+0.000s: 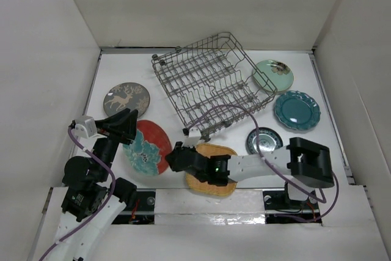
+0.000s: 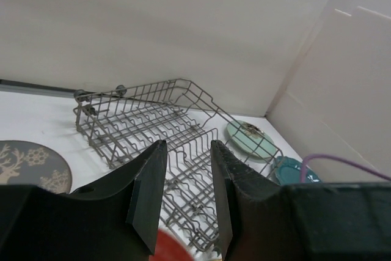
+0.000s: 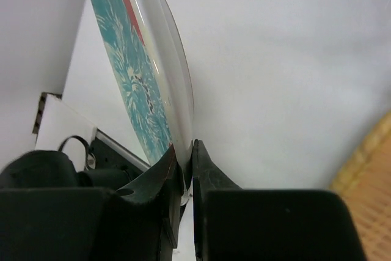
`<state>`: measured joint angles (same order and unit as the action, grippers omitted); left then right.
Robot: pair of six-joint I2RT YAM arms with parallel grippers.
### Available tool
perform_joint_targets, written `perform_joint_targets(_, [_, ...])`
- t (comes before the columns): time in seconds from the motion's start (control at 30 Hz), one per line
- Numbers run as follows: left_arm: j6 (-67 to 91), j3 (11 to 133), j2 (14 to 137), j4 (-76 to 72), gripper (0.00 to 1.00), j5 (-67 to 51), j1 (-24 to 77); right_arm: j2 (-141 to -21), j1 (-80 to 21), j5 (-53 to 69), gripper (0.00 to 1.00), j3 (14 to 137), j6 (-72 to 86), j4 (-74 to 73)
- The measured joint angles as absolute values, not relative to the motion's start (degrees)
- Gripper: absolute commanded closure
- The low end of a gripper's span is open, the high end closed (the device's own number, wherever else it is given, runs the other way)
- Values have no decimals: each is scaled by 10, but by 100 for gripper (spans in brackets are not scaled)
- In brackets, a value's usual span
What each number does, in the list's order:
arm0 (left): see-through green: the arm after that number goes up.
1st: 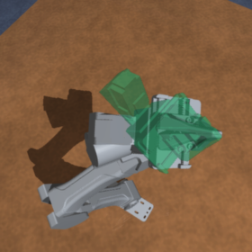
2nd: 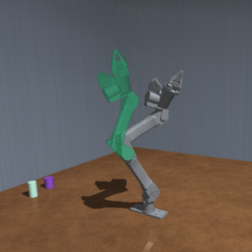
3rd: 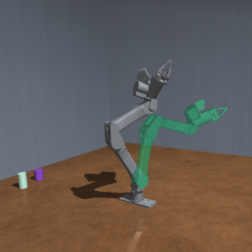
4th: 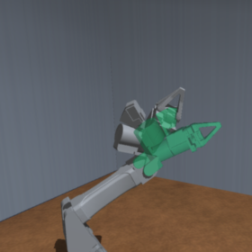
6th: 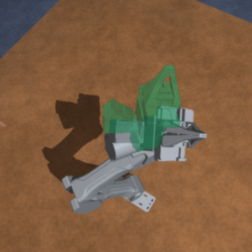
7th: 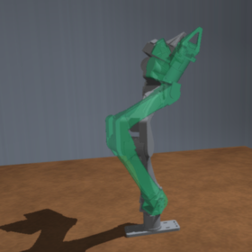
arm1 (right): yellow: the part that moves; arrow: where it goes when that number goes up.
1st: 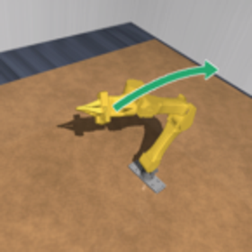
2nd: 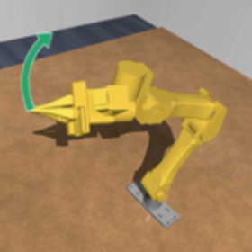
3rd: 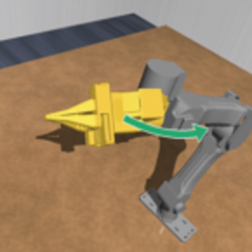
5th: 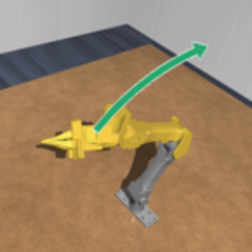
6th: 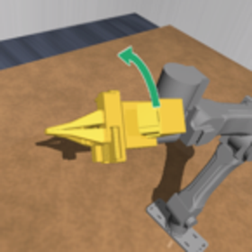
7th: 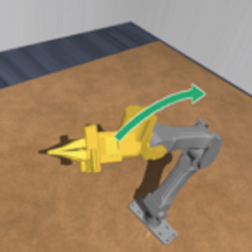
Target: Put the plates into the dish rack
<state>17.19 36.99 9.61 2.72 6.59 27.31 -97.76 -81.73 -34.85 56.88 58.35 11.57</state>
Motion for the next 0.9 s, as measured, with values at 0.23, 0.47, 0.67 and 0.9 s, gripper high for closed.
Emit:
perform_joint_targets(0.23, [157, 395, 97, 41, 68, 105, 273, -839, -715, -307, 100, 568, 429, 107])
perform_joint_targets(0.47, [151, 396, 122, 30, 68, 115, 273, -801, -532, -278, 100, 612, 305, 86])
perform_joint_targets(0.67, [138, 373, 151, 29, 68, 137, 273, -866, -449, -289, 100, 691, 220, 36])
perform_joint_targets(0.9, [133, 369, 180, 28, 68, 150, 273, -964, -434, -286, 100, 759, 151, -13])
